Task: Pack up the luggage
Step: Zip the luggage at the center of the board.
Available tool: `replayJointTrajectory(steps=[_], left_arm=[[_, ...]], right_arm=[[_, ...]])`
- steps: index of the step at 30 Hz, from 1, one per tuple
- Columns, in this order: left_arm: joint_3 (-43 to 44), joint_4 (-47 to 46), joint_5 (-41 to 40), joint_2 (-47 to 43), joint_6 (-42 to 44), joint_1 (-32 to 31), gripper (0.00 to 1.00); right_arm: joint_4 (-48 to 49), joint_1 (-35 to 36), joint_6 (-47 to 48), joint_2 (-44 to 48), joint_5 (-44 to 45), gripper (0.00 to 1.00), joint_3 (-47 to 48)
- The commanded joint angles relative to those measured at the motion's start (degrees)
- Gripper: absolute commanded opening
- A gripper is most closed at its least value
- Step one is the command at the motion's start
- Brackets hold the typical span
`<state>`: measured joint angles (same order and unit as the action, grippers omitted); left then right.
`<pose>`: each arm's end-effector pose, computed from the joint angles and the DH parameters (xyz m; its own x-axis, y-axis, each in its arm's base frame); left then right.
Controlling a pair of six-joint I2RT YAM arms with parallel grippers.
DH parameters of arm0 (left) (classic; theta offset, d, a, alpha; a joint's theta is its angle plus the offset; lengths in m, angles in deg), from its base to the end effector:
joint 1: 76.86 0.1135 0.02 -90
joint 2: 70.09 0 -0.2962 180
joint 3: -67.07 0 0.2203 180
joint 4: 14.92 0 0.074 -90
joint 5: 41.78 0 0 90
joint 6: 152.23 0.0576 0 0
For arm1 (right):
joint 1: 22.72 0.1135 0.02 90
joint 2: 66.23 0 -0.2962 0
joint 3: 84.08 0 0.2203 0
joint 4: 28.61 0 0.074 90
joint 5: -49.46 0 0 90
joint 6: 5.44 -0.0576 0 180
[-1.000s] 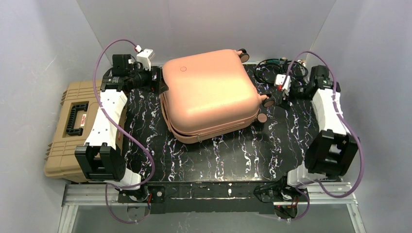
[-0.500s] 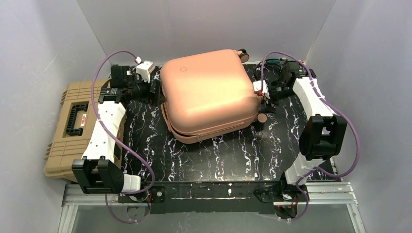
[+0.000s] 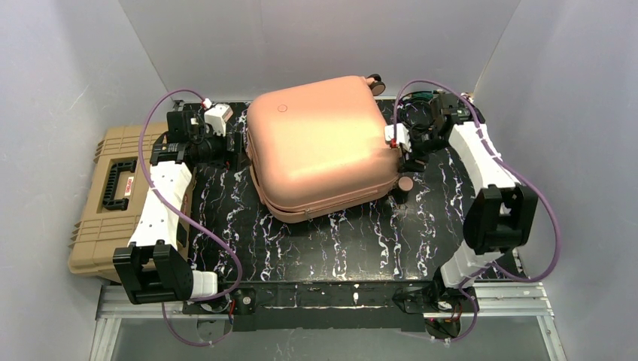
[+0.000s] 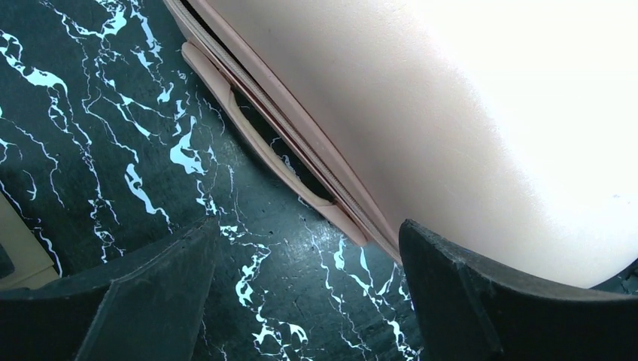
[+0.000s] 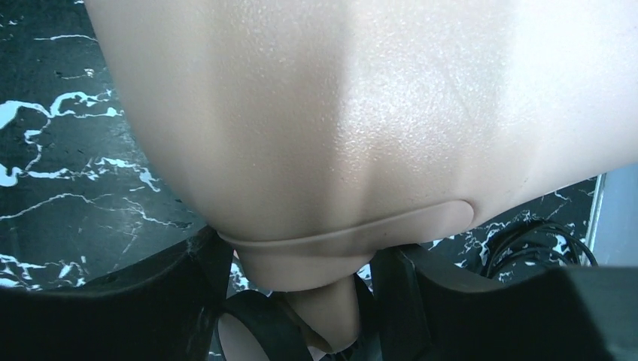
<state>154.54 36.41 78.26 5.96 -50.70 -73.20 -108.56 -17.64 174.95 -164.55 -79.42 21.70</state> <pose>0.2609 -0.0122 0.3651 -0.5618 0.1374 -0.8158 0.4493 0.8787 -0.1614 0.3126 0.0641 0.3219 0.2635 -0.7581 -0.5965 -0.9481 -0.0896 -0.3049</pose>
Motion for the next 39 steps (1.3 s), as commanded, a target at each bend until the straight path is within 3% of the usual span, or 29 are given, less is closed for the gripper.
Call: replayJointTrajectory(steps=[1, 4, 9, 17, 22, 26, 28, 34, 39], left_arm=[[-0.38, -0.44, 1.27, -3.00, 0.69, 0.64, 0.87], [-0.46, -0.61, 1.40, -3.23, 0.39, 0.86, 0.87], [-0.52, -0.85, 1.59, -3.27, -0.07, 1.09, 0.87], [-0.59, -1.25, 1.89, -3.32, -0.66, 1.19, 0.87], [-0.82, -1.25, 1.90, -3.42, -0.68, 1.23, 0.87], [-1.54, -1.55, 1.95, -3.54, -0.57, 1.28, 0.87], [-1.97, -1.69, 1.77, -3.62, -0.50, 1.33, 0.87], [-3.52, -4.22, 1.55, -4.00, -3.46, 3.88, 0.87], [-3.29, -5.68, 3.06, -3.29, -5.53, 6.18, 0.88]], right_arm=[[17.16, 6.95, -8.00, 12.40, -4.47, 0.01, -7.98], [31.78, 9.34, -16.12, 19.85, -2.09, 0.01, -14.89], [31.51, 10.41, -19.47, 20.06, -0.97, 0.01, -13.49], [46.49, 12.32, -23.86, 22.05, 7.37, 0.01, -24.57], [48.85, 12.32, -26.89, 22.46, 8.73, 0.01, -25.78], [46.24, 12.20, -32.53, 24.69, 11.16, 0.41, -22.24], [43.30, 11.58, -36.28, 25.97, 12.18, 0.51, -19.98], [35.02, 2.93, -51.34, 31.23, 6.82, 0.65, -17.65], [31.58, -12.52, -55.99, 34.94, -11.16, 0.83, -21.11]])
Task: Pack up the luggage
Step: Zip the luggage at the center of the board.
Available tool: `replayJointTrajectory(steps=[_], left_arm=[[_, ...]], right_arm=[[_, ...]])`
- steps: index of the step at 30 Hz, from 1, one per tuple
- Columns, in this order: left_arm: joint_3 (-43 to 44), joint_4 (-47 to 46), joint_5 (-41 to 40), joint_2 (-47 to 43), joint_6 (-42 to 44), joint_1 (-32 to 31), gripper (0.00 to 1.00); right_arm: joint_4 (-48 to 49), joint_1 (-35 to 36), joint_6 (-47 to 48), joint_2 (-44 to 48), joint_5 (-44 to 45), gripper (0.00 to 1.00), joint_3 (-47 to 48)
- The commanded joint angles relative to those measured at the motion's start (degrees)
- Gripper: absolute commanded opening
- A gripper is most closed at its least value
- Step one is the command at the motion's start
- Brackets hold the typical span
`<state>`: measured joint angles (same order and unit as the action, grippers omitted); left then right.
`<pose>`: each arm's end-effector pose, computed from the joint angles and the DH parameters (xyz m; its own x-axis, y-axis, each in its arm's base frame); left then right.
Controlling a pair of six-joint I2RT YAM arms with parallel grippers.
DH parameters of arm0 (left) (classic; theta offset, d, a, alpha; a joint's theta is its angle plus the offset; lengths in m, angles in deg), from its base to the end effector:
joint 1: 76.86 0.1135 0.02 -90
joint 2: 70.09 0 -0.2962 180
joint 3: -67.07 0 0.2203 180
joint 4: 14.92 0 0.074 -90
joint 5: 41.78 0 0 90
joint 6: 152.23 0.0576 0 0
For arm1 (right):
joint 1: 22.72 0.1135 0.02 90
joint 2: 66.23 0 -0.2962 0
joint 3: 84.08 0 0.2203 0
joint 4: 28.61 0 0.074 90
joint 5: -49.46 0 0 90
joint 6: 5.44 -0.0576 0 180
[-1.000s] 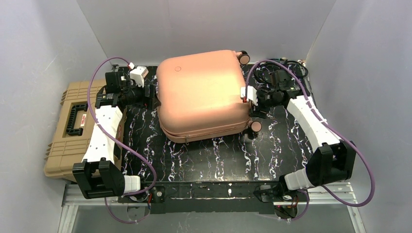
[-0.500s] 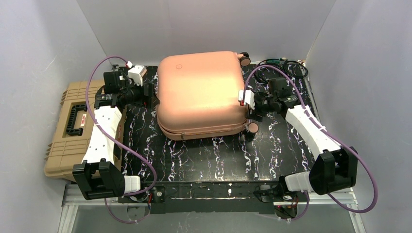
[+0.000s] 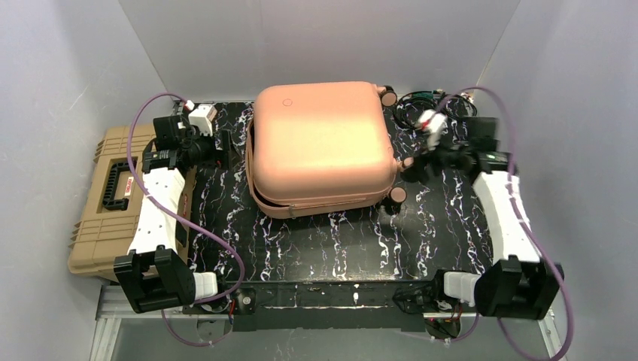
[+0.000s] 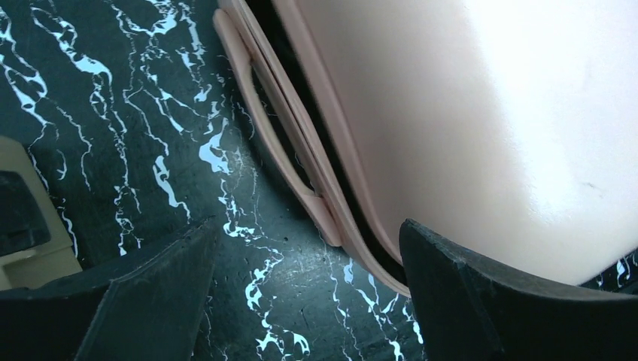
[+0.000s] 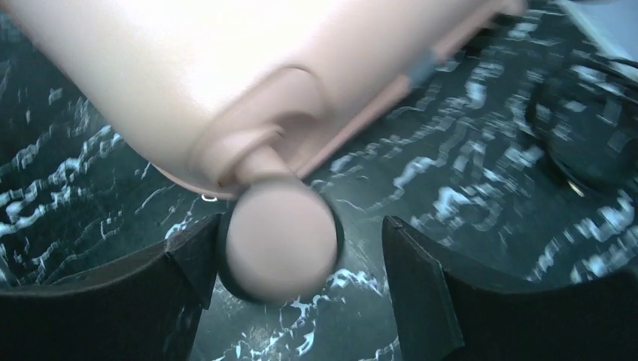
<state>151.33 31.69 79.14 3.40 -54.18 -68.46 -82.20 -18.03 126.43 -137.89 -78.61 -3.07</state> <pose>0.2539 0.0076 0.3664 -0.5334 0.0427 -0.8448 0.3650 0.9125 -0.1844 0.2260 0.0542 0.3472 -0.1810 -0.5421 -0.8206 -0.8399 0.5193 -0.1578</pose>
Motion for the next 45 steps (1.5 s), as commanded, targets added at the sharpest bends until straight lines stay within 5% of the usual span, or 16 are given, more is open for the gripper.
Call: replayJointTrajectory(steps=[1, 6, 14, 19, 21, 24, 26, 34, 45], left_arm=[[-0.10, -1.07, 2.21, -0.65, -2.13, 1.47, 0.88], [0.08, -1.31, 2.77, -0.85, -2.94, 1.45, 0.88], [0.04, -2.27, 1.00, 0.31, -2.40, 1.44, 0.88], [3.80, -2.94, -7.28, 5.16, -4.62, 1.49, 0.88], [5.48, -3.88, -10.06, 7.94, -5.62, 1.45, 0.88], [7.96, -5.13, -12.74, 11.45, -6.81, 1.49, 0.88], [10.08, -5.19, -13.04, 14.25, -7.55, 1.47, 0.88], [17.68, -3.91, -13.26, 22.76, -12.03, -0.65, 0.87], [21.91, -2.96, -19.09, 28.68, -11.83, -10.46, 0.87]], right_arm=[[4.61, -13.53, -7.33, 8.32, -14.48, 0.85, 3.34], [2.52, -17.35, -5.34, 6.66, -16.61, 0.97, 2.91], [-6.64, -23.94, 14.03, 7.45, -22.15, 0.97, -6.69], [-11.62, -22.51, 20.24, 4.64, -24.87, 0.98, 4.27], [-8.20, -20.46, 14.57, 1.94, -23.19, 0.97, 10.59], [14.49, -18.48, -12.00, -0.96, -13.80, 0.89, 11.78], [24.56, -16.08, -18.95, -4.04, -5.02, 0.83, 12.31], [28.52, -3.49, -21.39, -24.68, 14.89, 0.66, 21.64], [33.07, 3.13, -25.74, -37.38, 16.71, 0.66, 26.89]])
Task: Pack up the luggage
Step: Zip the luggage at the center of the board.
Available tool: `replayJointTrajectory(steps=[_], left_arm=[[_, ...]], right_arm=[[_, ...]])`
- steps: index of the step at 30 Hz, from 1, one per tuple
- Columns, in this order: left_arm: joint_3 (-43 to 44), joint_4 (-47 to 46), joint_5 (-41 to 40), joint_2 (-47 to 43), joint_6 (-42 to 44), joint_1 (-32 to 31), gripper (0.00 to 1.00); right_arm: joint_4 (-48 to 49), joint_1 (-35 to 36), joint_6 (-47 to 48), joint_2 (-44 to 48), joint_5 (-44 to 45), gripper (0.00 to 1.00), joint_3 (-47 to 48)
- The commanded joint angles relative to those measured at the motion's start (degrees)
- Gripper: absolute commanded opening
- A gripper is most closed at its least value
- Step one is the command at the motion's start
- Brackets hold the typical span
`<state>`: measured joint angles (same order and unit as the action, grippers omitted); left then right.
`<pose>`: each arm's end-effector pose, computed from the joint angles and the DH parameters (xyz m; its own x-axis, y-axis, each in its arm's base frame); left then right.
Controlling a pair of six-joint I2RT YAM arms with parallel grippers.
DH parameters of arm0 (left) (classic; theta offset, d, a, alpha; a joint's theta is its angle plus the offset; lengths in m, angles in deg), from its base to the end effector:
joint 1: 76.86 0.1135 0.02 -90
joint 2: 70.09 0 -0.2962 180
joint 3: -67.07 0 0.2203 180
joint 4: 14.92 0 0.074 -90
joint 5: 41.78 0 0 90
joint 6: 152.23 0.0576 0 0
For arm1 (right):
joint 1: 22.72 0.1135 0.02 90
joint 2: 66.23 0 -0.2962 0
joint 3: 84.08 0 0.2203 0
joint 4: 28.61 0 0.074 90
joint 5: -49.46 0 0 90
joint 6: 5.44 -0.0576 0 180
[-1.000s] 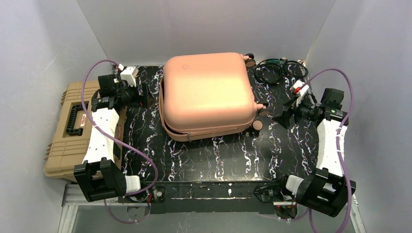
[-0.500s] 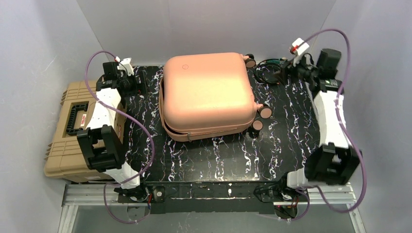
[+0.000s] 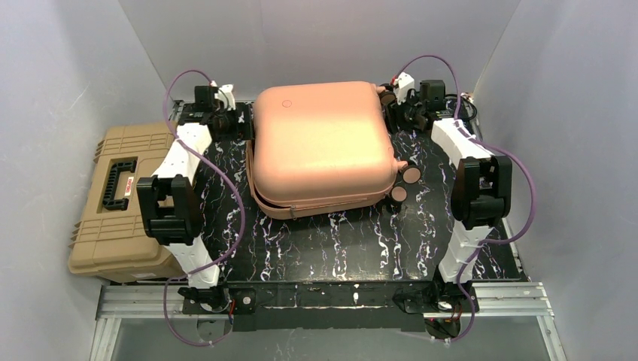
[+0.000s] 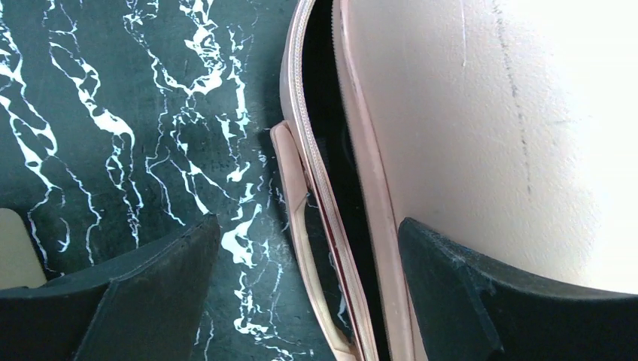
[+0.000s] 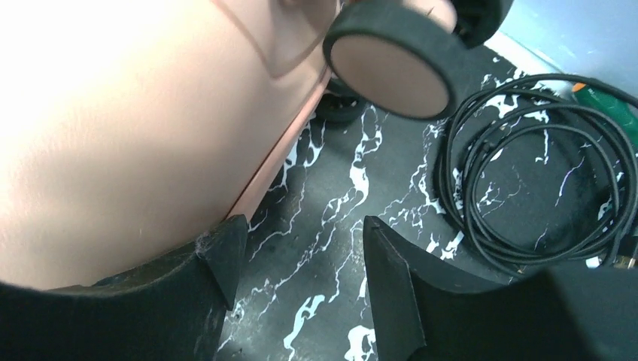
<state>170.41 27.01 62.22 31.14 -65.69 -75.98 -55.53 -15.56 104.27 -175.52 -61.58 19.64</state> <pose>0.3978 -0.0078 0.3290 -0.6494 -0.0685 -0.7573 0.1319 0.9707 -0.2010 0.4388 0.0760 0.3031 -0.3612 -0.3626 -0.8591 -0.5721 0.8137 -0.1029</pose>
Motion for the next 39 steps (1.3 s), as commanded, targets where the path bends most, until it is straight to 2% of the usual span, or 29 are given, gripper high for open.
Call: replayJointTrajectory(steps=[1, 9, 16, 24, 28, 31, 34, 39], left_arm=[[3.05, 1.73, -1.92, 1.01, -0.66, -3.30, 0.87], [4.95, 2.80, 2.90, -0.43, -2.74, -5.07, 0.87], [3.99, 2.87, 6.58, -4.13, -4.83, -5.21, 0.87], [2.00, 3.15, 6.92, -7.13, -4.83, -5.19, 0.87], [1.23, 3.30, 6.29, -8.01, -4.71, -5.19, 0.87], [0.52, 3.40, 3.47, -8.50, -4.29, -5.15, 0.87], [0.77, 3.76, 1.61, -8.10, -3.52, -4.87, 0.88], [1.85, 3.75, 1.99, -6.96, -3.58, -4.49, 0.88]], right_arm=[[6.90, 0.81, -4.25, -0.16, -1.96, 0.66, 4.07], [18.45, 1.42, -14.03, -0.24, -12.68, 0.67, 0.89], [21.79, 3.45, -19.26, -2.22, -19.35, 0.65, 2.78], [22.49, 4.88, -17.32, -2.25, -17.19, 0.66, 2.91], [21.72, 5.51, -17.66, -3.23, -19.52, 0.65, 4.58], [21.44, 6.27, -16.63, -1.95, -14.46, 0.64, 4.27], [18.97, 6.07, -8.95, 0.55, -6.22, 0.71, 4.11], [6.18, 5.75, 15.38, 2.04, -0.35, 0.87, 7.52]])
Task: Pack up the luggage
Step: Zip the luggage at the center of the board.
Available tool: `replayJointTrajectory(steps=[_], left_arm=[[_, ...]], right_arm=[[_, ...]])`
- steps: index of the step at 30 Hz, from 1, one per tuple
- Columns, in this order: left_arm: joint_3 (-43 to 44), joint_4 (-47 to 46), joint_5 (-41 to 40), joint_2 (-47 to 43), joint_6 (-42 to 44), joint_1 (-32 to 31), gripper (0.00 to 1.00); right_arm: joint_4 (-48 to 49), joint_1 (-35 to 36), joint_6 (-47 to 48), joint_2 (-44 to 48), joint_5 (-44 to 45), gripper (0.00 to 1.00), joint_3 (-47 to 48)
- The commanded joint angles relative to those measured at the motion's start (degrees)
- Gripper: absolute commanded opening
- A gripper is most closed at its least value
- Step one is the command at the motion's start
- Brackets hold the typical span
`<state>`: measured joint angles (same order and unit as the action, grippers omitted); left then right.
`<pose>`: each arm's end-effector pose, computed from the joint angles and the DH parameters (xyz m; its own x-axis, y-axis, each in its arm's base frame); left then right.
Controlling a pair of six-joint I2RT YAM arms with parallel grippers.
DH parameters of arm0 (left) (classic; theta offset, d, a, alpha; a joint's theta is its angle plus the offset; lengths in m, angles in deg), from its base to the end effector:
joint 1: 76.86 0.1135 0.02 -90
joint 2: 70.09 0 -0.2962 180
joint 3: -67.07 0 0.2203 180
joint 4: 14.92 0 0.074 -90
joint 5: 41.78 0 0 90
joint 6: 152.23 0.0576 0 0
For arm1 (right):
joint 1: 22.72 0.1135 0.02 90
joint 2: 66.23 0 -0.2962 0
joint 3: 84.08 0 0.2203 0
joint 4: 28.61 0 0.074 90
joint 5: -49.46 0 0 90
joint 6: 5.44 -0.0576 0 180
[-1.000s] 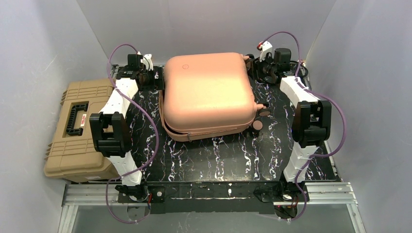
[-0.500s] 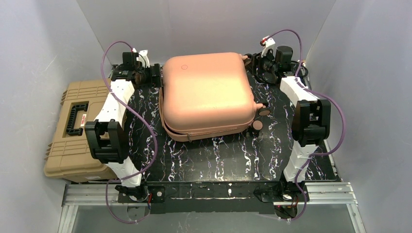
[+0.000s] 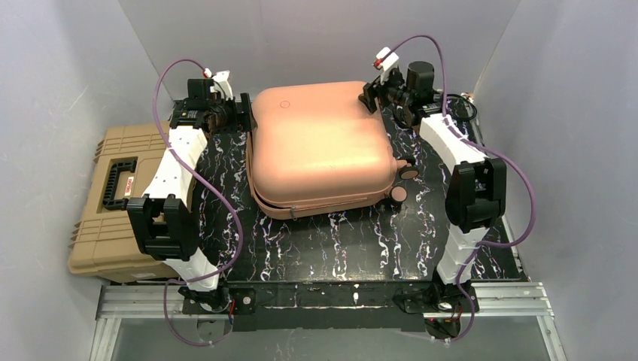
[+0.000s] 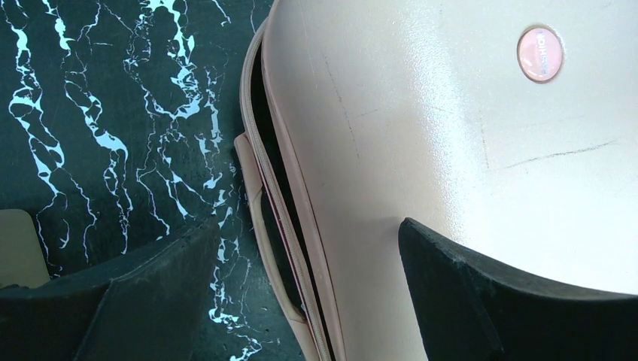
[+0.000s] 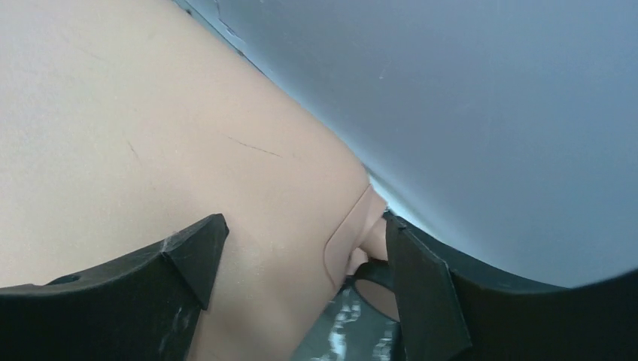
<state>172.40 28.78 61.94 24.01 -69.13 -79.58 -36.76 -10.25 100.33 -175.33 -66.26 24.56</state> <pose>0.3658 -0.0311 0.3821 -0.5619 -0.0901 -0.8223 0.1798 0.9570 -0.2278 0.4454 0.1241 0.3728 0.0261 -0.2450 -0.9692 -0.6301 0.7486 -0.2062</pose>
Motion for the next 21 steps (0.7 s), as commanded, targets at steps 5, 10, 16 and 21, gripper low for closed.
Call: replayJointTrajectory(steps=[5, 10, 16, 21], left_arm=[[0.82, 1.48, 2.44, 0.26, -0.22, -0.56, 0.88], [1.69, 1.73, 2.65, 0.64, 0.25, -0.37, 0.88], [2.08, 1.80, 2.50, 0.93, 1.15, 0.03, 0.88], [1.68, 2.12, 3.02, 0.56, 1.65, 1.36, 0.88]], right_arm=[[-12.34, -5.63, 25.11, 3.82, -1.04, 0.91, 1.93], [-13.18, -11.41, 29.05, 3.17, -11.17, 0.93, 3.83], [-16.47, -8.81, 47.53, -0.93, -6.78, 0.97, 2.27], [-10.54, -7.99, 51.75, -3.95, -6.76, 0.98, 1.40]])
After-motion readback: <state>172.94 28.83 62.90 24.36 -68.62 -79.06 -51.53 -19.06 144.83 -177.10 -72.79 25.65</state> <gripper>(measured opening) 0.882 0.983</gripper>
